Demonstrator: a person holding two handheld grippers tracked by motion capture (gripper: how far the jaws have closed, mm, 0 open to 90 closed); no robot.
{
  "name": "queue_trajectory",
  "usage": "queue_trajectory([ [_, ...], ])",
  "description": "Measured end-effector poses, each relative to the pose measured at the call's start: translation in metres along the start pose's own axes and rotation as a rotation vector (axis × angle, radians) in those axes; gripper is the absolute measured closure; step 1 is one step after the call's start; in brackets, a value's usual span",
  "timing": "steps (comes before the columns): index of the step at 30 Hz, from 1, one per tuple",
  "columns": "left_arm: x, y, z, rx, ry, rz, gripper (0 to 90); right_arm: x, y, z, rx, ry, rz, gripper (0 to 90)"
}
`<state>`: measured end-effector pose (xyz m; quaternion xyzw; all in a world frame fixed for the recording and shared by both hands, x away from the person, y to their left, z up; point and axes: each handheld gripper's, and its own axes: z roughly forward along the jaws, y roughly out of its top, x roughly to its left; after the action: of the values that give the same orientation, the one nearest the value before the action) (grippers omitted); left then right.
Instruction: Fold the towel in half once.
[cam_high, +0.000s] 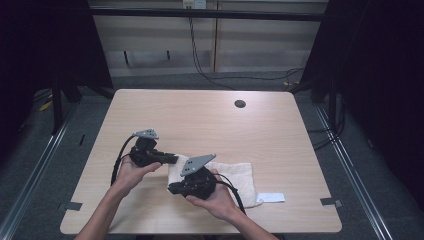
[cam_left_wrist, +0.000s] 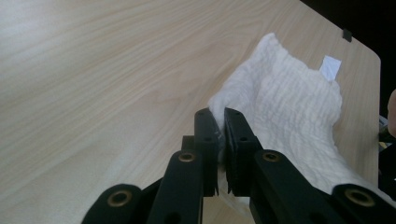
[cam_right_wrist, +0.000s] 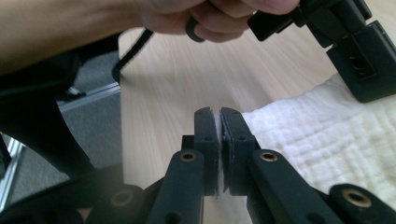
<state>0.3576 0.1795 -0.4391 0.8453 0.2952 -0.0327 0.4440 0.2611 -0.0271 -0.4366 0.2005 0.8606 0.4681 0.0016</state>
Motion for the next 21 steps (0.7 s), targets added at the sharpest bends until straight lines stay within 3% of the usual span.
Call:
queue_trajectory([
  [9, 0.003, 0.012, -0.022, -0.015, 0.015, 0.004, 85.2, 0.002, 0.011, -0.009, -0.046, -0.014, -0.002, 86.5],
  [11, 0.002, 0.014, -0.025, -0.023, 0.020, 0.003, 85.2, 0.001, 0.019, -0.012, -0.077, -0.003, 0.004, 86.5],
  [14, -0.002, 0.018, -0.025, -0.011, 0.057, 0.016, 85.2, 0.003, 0.024, -0.013, -0.085, -0.012, -0.007, 86.5],
  [18, -0.003, 0.026, -0.025, -0.027, 0.056, 0.016, 85.2, 0.006, 0.032, -0.012, -0.123, -0.033, -0.019, 86.4],
  [21, 0.000, 0.026, -0.021, -0.024, 0.052, 0.003, 85.1, 0.005, 0.033, -0.008, -0.119, -0.043, -0.016, 86.5],
])
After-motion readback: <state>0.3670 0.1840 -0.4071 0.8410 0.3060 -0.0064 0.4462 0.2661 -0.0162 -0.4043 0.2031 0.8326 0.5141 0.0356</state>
